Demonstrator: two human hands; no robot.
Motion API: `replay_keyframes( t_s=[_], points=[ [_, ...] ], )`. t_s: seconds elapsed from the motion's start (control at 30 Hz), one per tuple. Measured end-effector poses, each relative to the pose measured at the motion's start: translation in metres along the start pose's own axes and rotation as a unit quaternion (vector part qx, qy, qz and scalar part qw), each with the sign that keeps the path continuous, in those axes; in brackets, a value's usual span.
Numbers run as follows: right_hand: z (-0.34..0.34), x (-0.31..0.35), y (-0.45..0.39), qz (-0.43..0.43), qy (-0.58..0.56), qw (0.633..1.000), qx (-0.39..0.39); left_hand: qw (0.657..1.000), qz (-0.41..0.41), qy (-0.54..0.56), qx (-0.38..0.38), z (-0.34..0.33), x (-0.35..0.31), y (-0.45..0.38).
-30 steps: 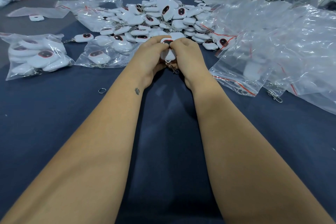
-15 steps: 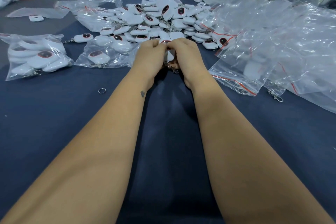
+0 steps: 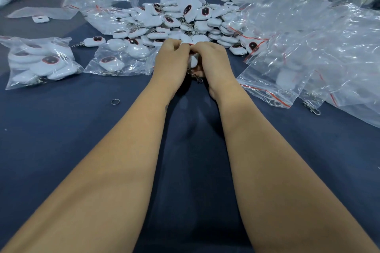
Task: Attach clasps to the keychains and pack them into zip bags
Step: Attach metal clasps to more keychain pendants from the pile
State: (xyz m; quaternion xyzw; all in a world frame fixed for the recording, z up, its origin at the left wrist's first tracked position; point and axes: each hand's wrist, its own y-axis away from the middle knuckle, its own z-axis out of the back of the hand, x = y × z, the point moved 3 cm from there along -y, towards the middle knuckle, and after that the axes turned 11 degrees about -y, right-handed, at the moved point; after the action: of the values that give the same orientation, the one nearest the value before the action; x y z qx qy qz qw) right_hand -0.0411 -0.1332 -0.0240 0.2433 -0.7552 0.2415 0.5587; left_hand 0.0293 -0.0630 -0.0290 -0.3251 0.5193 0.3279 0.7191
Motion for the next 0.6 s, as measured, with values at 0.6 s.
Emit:
replay_keyframes(
  t_s=[0.6],
  points=[
    [0.0,0.002,-0.005,0.052,-0.114,0.992,-0.025,0.883,-0.049,-0.452,-0.121,0.033,0.004,-0.005]
  ],
)
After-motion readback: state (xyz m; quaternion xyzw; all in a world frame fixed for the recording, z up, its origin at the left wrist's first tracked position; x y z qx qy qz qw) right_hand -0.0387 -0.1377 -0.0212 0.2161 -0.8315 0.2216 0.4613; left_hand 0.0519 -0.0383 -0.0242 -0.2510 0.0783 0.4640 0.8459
